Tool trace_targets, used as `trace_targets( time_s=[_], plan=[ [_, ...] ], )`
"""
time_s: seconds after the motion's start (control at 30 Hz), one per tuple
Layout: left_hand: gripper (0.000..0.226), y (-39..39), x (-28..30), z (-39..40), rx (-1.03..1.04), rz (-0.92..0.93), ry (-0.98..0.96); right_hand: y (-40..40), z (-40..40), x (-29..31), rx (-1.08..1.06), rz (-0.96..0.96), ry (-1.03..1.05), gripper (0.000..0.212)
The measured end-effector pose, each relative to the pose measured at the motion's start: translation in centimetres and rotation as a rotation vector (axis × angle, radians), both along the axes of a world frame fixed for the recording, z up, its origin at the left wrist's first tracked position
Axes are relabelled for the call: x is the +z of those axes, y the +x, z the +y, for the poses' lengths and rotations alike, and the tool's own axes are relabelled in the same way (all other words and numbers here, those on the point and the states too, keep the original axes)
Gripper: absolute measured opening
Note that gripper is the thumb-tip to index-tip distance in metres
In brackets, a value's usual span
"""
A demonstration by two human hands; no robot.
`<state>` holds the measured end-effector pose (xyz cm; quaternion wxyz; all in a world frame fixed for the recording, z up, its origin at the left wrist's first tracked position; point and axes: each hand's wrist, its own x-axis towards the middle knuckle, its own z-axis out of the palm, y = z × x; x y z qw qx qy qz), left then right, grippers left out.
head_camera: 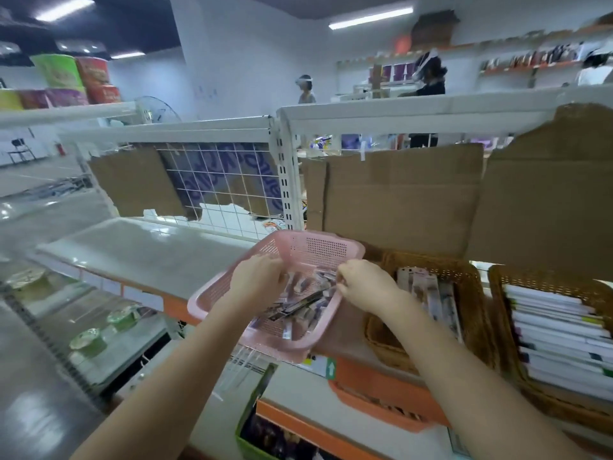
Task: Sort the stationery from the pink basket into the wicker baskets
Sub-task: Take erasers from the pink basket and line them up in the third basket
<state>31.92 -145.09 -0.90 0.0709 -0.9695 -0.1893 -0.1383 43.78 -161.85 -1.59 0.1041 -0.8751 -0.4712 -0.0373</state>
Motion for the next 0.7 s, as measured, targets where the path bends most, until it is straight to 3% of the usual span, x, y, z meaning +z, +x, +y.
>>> trace_targets(
  time_s=[0.4, 0.7],
  plan=[
    [0.022, 2.7, -2.7, 7.8, -0.001, 0.104, -0.043, 0.0, 7.9, -1.6, 0.043, 0.031, -0.043, 0.023],
    [0.027, 5.4, -3.2, 12.0, -0.204, 0.249, -0.040, -7.1, 7.9, -1.9, -0.085, -0.007, 0.142, 0.022]
  ],
)
